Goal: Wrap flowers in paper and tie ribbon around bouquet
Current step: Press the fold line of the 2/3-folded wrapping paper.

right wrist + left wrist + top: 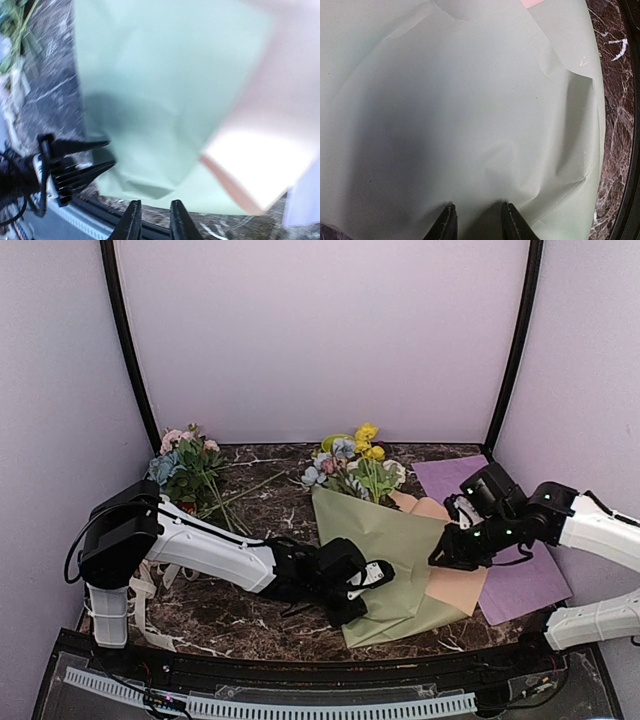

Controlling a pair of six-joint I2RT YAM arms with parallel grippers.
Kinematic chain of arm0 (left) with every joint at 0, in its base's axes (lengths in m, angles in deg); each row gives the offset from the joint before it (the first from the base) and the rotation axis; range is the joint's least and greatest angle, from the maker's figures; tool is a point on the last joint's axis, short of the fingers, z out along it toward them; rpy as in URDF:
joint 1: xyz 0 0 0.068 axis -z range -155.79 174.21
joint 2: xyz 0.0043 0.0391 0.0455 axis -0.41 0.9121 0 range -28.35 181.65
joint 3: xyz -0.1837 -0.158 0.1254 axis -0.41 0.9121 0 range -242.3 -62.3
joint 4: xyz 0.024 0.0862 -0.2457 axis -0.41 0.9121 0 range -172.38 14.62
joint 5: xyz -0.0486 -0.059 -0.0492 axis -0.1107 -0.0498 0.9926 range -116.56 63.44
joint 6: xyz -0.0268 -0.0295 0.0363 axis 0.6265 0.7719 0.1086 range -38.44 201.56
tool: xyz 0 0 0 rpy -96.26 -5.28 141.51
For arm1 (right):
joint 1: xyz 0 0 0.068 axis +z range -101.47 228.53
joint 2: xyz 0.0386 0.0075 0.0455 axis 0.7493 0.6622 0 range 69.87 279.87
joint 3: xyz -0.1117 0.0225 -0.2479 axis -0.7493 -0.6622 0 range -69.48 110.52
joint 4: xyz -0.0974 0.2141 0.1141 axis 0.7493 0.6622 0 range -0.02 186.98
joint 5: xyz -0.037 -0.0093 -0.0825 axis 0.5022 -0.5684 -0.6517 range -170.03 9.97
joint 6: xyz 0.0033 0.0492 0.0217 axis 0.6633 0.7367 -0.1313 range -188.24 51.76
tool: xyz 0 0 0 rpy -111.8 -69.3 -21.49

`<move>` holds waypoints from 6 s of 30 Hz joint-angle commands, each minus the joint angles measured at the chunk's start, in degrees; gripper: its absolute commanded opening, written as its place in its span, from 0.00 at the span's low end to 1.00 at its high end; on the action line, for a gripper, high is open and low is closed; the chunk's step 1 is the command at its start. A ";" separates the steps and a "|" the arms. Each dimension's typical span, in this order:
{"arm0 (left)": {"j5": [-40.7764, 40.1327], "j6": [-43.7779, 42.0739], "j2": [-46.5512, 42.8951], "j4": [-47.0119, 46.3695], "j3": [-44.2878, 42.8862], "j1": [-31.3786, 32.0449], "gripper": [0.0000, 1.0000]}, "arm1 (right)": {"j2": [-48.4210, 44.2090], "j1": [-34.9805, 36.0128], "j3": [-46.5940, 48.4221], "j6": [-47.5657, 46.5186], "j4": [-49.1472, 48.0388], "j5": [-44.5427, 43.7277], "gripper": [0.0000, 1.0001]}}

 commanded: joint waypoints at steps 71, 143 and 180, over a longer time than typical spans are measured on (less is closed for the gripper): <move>-11.61 1.92 6.23 6.13 -18.40 4.02 0.27 | 25.54 -0.57 -18.89 -14.44 -29.87 12.83 0.08; 18.11 50.88 -7.15 -27.08 22.16 -15.39 0.61 | 25.66 -0.56 -19.51 -14.38 -30.83 12.30 0.11; 11.10 53.31 -8.15 -21.60 23.60 -15.92 0.30 | 28.41 -0.52 -16.82 -16.86 -27.74 12.10 0.11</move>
